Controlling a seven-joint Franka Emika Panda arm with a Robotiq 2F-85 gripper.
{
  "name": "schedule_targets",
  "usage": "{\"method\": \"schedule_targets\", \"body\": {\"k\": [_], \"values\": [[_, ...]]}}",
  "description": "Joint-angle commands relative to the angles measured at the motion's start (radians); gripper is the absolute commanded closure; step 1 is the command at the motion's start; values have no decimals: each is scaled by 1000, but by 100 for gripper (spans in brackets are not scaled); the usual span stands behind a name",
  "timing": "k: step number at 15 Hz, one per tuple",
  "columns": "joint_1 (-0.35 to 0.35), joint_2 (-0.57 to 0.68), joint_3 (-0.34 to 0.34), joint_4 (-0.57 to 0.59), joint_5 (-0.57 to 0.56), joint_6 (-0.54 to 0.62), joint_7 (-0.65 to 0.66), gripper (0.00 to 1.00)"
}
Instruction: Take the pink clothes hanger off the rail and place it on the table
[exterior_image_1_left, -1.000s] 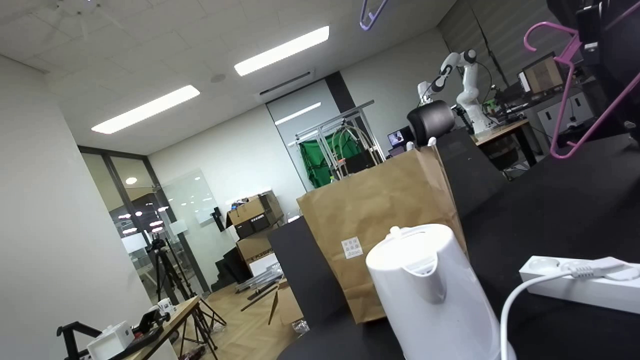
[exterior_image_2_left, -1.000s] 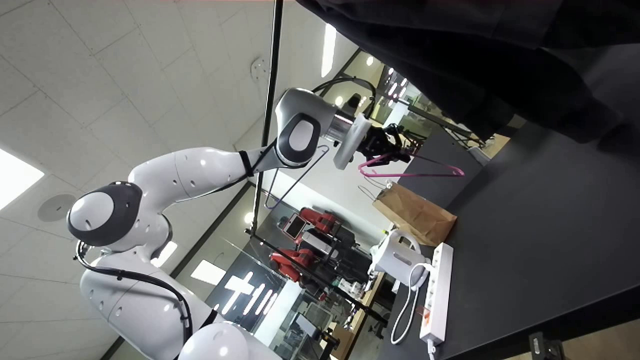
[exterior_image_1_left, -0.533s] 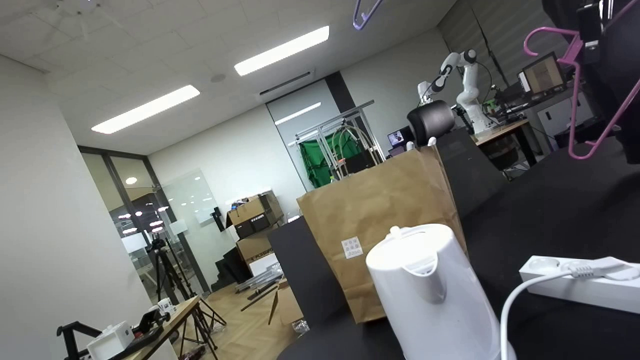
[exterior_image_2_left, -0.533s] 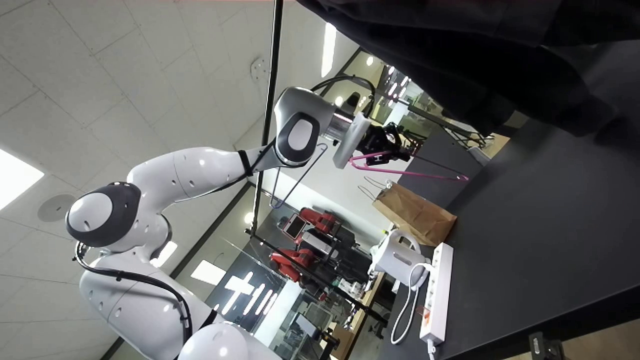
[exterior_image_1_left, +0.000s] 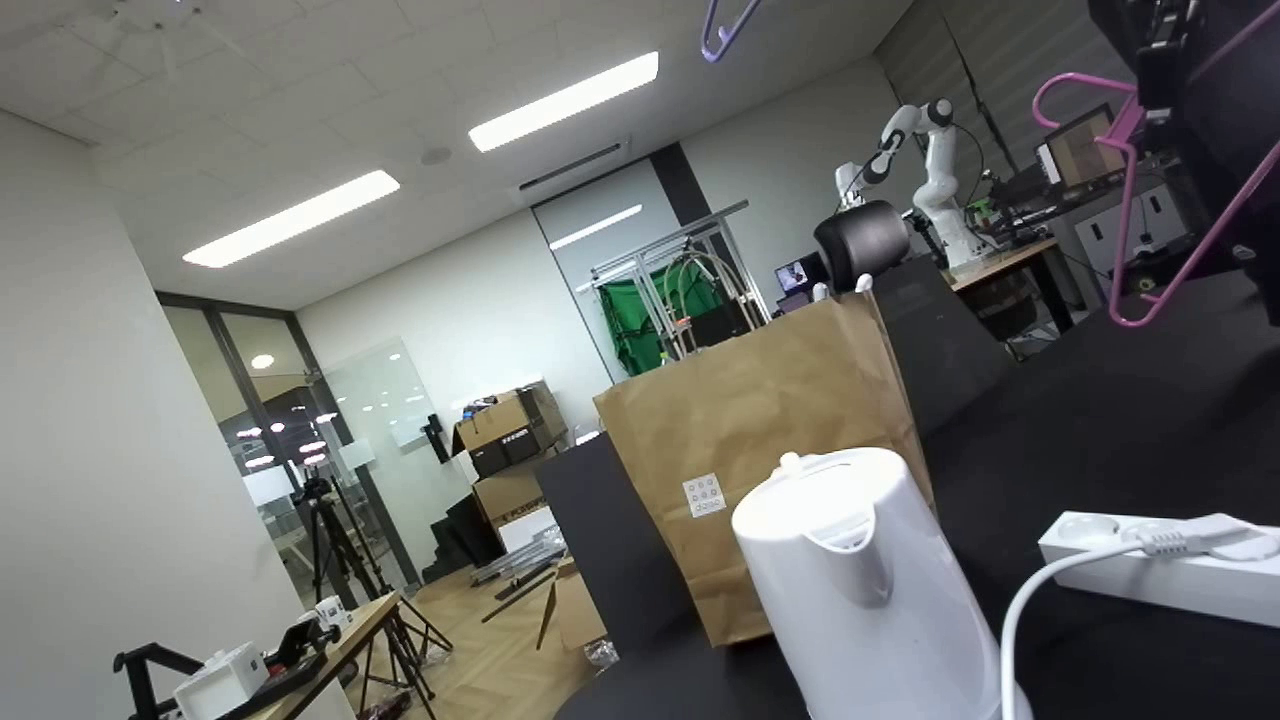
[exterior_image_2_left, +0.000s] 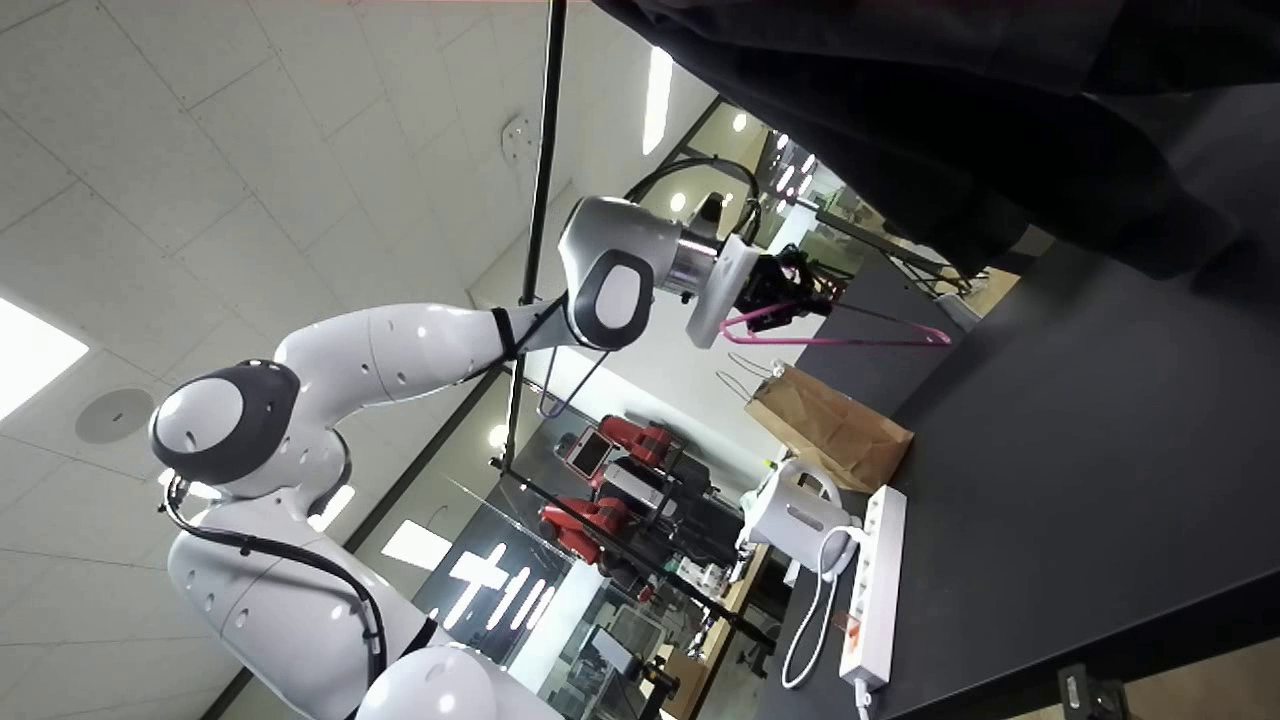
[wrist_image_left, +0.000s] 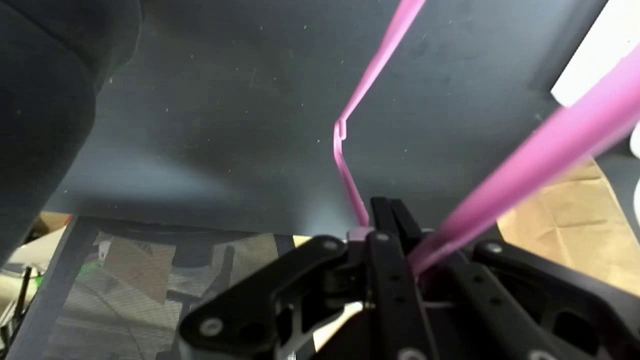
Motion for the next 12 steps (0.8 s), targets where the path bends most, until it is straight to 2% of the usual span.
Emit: {"method": "schedule_targets", "body": {"k": [1, 3, 6, 7, 8, 12], "values": [[26, 41, 52, -51, 213, 232, -189, 99], [36, 79, 106, -38, 399, 332, -334, 99], [27, 133, 183, 13, 633, 388, -507, 99], [28, 156, 196, 23, 662, 408, -544, 99], [36, 116, 174, -24, 599, 382, -478, 99], [36, 130, 179, -22, 609, 385, -491, 96]]}}
